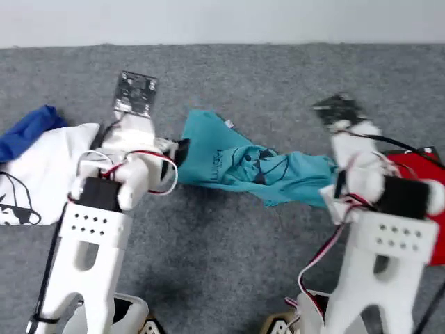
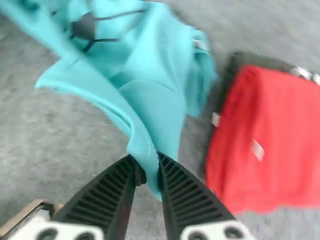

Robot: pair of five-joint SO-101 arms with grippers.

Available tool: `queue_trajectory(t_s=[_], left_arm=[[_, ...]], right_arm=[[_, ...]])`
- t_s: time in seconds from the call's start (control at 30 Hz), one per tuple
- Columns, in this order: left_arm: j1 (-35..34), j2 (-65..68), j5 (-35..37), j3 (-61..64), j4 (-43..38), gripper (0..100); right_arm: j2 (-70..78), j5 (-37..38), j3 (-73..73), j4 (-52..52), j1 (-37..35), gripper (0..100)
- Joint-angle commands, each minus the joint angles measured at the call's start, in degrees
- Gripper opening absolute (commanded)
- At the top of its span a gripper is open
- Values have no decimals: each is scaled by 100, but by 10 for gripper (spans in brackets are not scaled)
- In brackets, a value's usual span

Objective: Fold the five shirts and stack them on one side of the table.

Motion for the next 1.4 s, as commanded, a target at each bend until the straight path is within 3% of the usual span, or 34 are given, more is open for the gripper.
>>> queue_trajectory(t_s=[0.0,0.17,0.33,0.73,0.9,1.13,1.37], left_arm=[[369,-44,35,189,-220,238],[958,88,35,892,-466,239],[1152,1222,35,971,-492,239],[1143,5073,26,-1895,-431,239],[1011,5925,26,-3407,484,239],[519,6171,26,-4444,1714,237],[765,6171,-79,-5349,3297,237]], right_arm=[[-295,44,-53,233,374,10],[-532,44,-299,233,804,10],[-558,44,-422,233,1147,10],[-593,53,-422,233,1191,10],[-602,123,-422,233,1437,10],[-558,325,-422,233,1684,10],[-558,316,-413,233,1692,10]])
